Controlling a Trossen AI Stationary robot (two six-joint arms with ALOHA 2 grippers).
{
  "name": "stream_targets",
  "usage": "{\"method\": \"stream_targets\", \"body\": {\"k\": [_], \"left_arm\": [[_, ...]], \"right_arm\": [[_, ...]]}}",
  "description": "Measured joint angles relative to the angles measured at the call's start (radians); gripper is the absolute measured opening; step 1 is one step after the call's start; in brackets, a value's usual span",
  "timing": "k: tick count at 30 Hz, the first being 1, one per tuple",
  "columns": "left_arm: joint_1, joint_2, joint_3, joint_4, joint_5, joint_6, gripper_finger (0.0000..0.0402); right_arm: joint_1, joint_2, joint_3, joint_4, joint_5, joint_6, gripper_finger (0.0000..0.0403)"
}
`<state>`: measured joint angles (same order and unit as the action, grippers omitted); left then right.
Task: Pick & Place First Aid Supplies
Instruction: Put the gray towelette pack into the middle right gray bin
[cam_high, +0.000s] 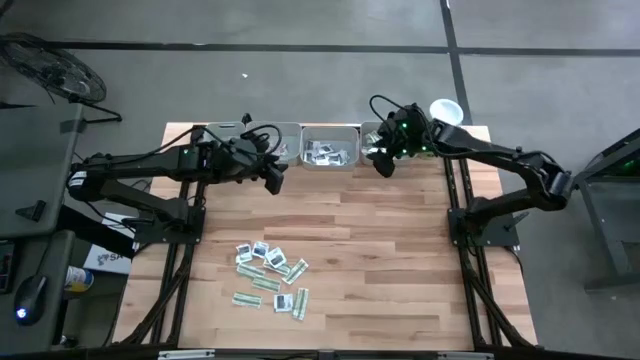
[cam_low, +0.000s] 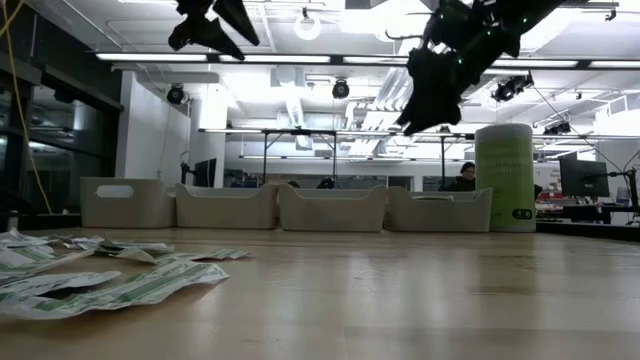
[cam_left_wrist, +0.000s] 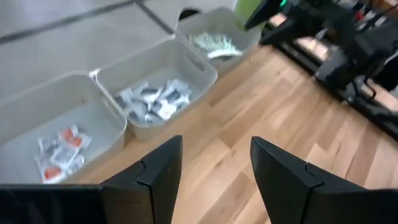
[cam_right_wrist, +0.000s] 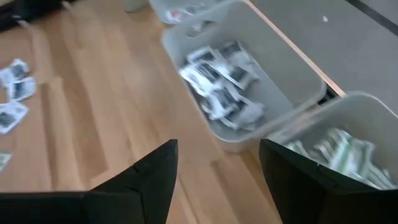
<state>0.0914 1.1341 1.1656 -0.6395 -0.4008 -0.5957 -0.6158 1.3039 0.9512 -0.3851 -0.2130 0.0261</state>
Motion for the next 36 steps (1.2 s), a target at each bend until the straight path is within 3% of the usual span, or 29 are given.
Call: {"method": "stream_targets", "body": {"k": [7,15,22,29,36], "left_arm": [[-0.01,0.0,-0.003,-0.177,0.077,-0.071,0.0188],[-0.099,0.0,-0.105,-0.287,0.081,-0.266,0.0188],[-0.205,0.001,-0.24,-0.326,0.11,-0.628,0.0188],[-0.307,0.001,-0.371,-0.329,0.243,-1.067,0.0188],[-0.397,0.001,-0.443,-0.321,0.266,-1.284,0.0188]], "right_arm": [[0.057,-0.01,0.024,-0.034,0.0,0.0,0.022],[0.074,-0.01,0.024,-0.063,-0.019,0.038,0.022],[0.073,-0.01,0.024,-0.068,-0.022,0.042,0.022],[0.073,-0.01,0.024,-0.068,-0.022,0.045,0.022],[0.073,-0.01,0.024,-0.067,-0.014,0.045,0.022]]}}
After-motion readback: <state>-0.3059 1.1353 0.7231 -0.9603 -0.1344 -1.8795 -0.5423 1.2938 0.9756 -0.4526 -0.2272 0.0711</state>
